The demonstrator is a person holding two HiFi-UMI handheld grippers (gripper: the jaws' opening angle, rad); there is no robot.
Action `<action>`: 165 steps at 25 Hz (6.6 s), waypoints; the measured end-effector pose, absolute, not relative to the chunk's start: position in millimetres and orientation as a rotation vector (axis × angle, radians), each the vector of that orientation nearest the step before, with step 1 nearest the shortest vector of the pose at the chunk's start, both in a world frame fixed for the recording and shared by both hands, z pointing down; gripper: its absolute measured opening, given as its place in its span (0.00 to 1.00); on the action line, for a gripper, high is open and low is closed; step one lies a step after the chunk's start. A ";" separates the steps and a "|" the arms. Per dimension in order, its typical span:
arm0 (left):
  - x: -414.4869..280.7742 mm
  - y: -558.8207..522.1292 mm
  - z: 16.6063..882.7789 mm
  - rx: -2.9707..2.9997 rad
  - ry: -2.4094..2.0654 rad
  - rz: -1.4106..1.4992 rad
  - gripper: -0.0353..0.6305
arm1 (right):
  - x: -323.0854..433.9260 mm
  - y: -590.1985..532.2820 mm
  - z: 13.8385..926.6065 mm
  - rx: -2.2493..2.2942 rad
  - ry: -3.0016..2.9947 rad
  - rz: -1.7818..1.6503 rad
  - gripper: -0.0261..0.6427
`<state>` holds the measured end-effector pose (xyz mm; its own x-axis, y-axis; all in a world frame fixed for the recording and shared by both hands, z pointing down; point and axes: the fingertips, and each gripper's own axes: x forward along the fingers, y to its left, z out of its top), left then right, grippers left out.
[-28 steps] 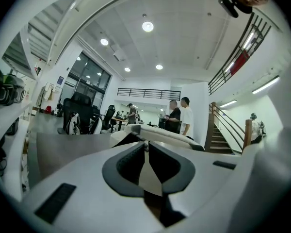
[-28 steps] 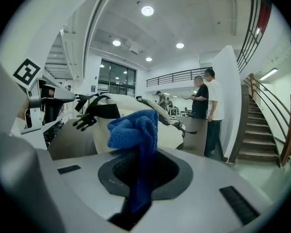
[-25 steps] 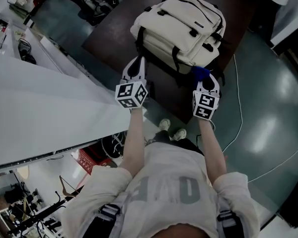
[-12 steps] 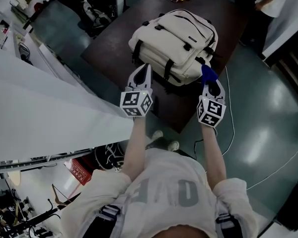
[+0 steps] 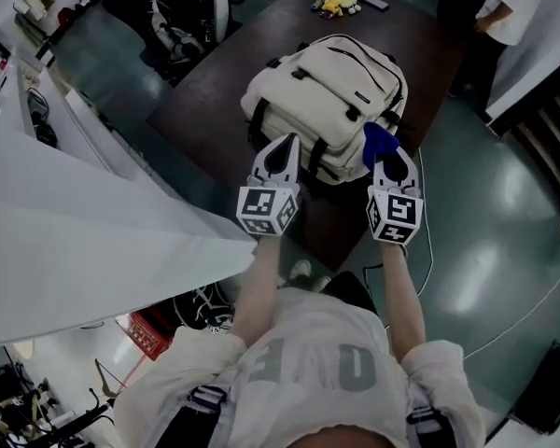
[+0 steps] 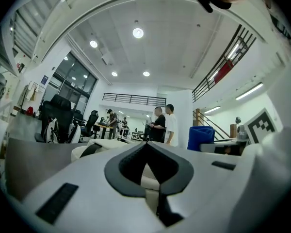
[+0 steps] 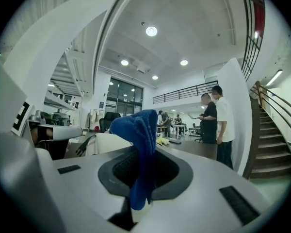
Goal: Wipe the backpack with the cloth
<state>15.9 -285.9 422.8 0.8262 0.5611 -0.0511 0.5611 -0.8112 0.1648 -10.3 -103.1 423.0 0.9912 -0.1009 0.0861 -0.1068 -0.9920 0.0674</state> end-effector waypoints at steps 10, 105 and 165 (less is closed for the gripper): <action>27.6 -265.3 412.2 2.958 0.552 -0.042 0.06 | 35.1 -60.0 430.5 3.109 -0.486 0.157 0.10; -28.2 -223.0 403.4 2.964 -0.383 -0.101 0.06 | 5.9 -209.3 490.2 0.986 -1.440 -0.137 0.10; 122.4 -257.8 403.1 2.954 -0.400 -0.063 0.06 | 262.2 -318.2 485.5 1.055 -1.401 -0.015 0.10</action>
<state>122.4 -257.8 403.1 0.9633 -0.2677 -0.0199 -0.2610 -0.9514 0.1635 262.2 -318.2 485.5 0.2460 -0.5764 0.7793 -0.5598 0.5718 0.5997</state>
